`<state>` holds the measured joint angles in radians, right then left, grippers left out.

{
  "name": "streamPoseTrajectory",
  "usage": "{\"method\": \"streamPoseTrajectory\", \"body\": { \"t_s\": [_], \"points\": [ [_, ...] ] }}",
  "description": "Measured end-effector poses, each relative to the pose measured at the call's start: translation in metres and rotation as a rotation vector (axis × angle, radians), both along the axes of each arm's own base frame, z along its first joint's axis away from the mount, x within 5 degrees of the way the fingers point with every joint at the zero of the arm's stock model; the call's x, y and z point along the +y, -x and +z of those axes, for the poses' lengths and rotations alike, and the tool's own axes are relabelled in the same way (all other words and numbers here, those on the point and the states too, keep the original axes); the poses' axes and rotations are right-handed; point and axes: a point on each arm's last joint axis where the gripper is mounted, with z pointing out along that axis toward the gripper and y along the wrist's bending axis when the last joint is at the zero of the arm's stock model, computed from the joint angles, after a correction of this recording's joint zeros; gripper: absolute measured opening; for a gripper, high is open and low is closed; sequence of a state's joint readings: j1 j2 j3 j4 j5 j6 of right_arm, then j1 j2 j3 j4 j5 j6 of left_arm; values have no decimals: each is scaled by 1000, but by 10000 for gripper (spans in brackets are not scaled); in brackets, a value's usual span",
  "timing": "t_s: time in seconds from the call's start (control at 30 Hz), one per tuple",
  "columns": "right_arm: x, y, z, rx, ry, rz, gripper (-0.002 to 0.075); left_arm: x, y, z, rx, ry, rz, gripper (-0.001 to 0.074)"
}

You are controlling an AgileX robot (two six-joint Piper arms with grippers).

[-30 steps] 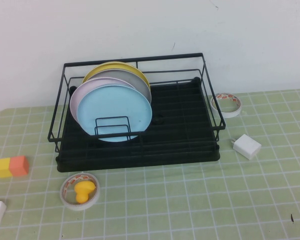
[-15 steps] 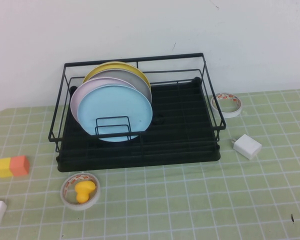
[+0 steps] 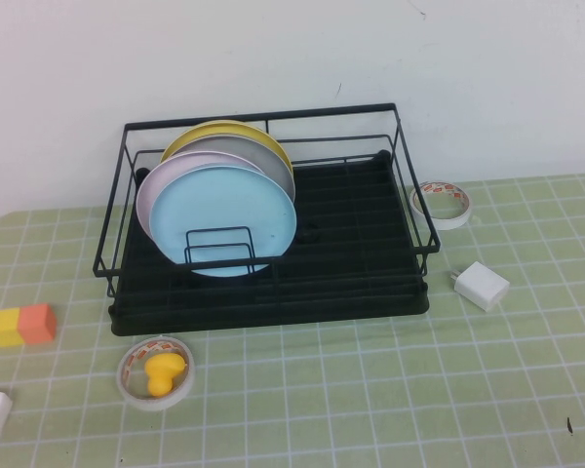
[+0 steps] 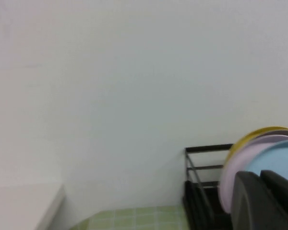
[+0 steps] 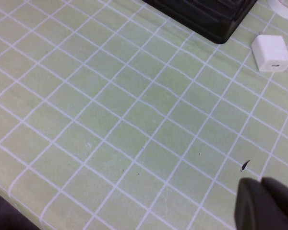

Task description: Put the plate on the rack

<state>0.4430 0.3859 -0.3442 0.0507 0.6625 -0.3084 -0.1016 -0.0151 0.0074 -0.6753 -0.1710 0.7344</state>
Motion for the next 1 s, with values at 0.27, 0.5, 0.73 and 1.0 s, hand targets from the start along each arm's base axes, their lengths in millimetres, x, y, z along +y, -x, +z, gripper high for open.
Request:
{"method": "streamPoseTrajectory", "body": {
  "t_s": [0.27, 0.5, 0.73, 1.0],
  "points": [
    [0, 0, 0, 0, 0, 0, 0, -11, -1, -30, 308, 127, -128, -1],
    [0, 0, 0, 0, 0, 0, 0, -11, 2, -44, 474, 220, -115, -1],
    [0, 0, 0, 0, 0, 0, 0, -9, 1, -44, 476, 301, -87, -1],
    [0, 0, 0, 0, 0, 0, 0, -8, 1, -45, 477, 226, -82, -1]
  ]
}}
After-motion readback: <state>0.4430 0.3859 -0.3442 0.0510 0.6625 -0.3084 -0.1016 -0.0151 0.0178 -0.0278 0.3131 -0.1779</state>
